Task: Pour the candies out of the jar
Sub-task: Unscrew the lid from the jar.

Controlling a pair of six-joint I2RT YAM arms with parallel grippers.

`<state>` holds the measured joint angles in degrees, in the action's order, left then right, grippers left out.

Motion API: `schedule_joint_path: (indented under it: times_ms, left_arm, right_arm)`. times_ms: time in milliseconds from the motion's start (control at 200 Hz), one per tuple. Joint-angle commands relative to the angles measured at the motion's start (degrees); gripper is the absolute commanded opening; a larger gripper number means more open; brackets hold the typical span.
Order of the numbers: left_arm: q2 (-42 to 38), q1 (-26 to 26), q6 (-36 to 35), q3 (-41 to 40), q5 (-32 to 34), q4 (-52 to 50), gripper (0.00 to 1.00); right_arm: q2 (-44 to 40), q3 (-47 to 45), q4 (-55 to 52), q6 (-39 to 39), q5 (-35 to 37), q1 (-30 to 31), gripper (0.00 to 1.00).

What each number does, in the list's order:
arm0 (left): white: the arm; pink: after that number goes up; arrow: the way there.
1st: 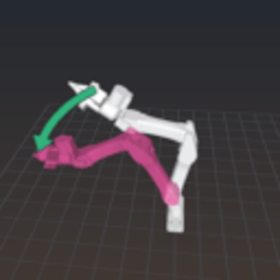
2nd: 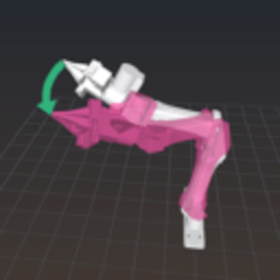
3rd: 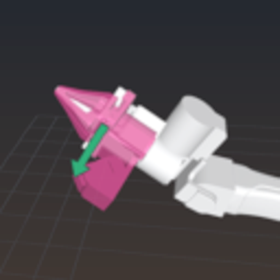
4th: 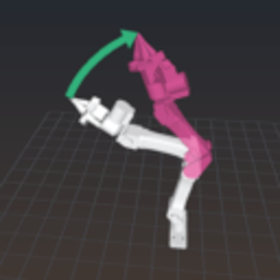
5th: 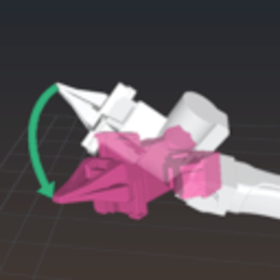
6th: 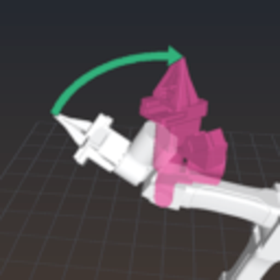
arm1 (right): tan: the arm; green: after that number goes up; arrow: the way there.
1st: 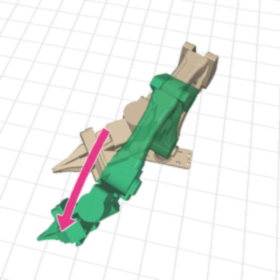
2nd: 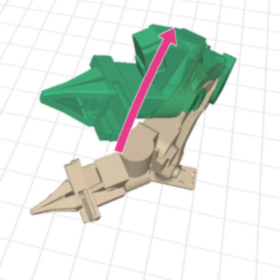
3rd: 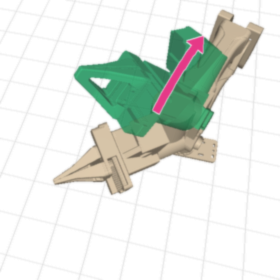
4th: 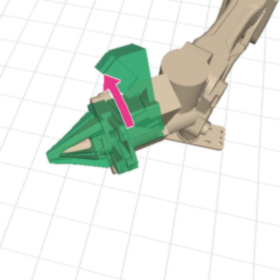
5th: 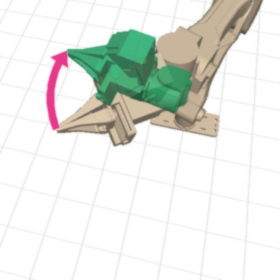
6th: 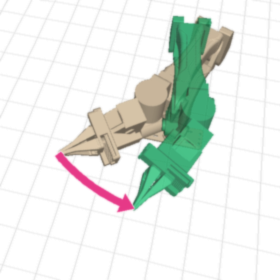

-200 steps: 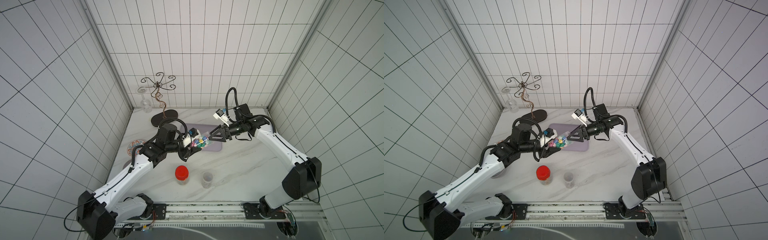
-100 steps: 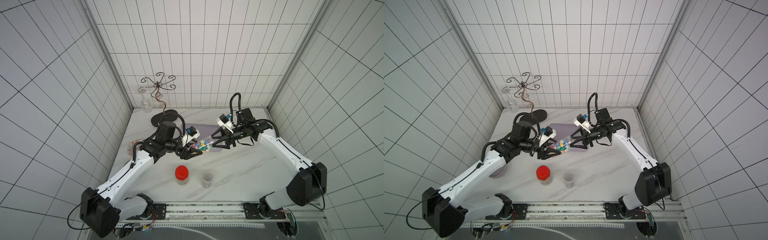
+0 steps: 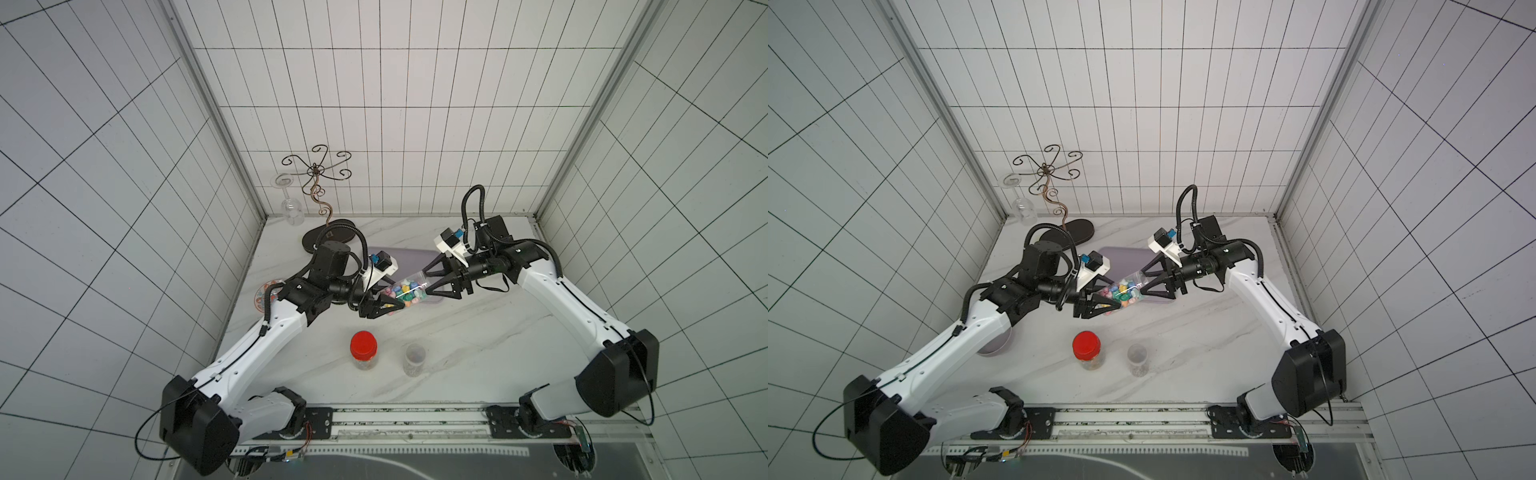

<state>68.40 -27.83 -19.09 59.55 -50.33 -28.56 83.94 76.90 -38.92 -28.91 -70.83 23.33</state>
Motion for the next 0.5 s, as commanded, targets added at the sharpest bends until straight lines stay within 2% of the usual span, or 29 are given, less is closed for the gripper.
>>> schedule_joint_path:
  times_ms: [0, 150, 285, 495]
  left_arm:
    - [-2.48, 0.94, -1.17, 1.94, 1.03, 6.95, 0.43]
    - [-3.52, 0.86, -1.56, 1.37, 2.48, 6.48, 0.43]
    - [-4.23, 0.47, -2.49, 0.84, 5.07, 5.94, 0.44]
    - [-4.62, -2.92, -5.40, -0.32, 17.49, 5.49, 0.43]
  right_arm:
    - [-2.75, 0.62, 1.71, 7.98, -0.06, 1.15, 0.74]
    - [-4.52, 0.57, 8.66, 18.20, 4.92, 0.62, 0.80]
    - [-5.58, 0.88, 13.82, 27.32, 5.74, -1.05, 0.84]
    - [-5.00, 2.62, 18.35, 45.40, 9.85, -4.30, 0.92]
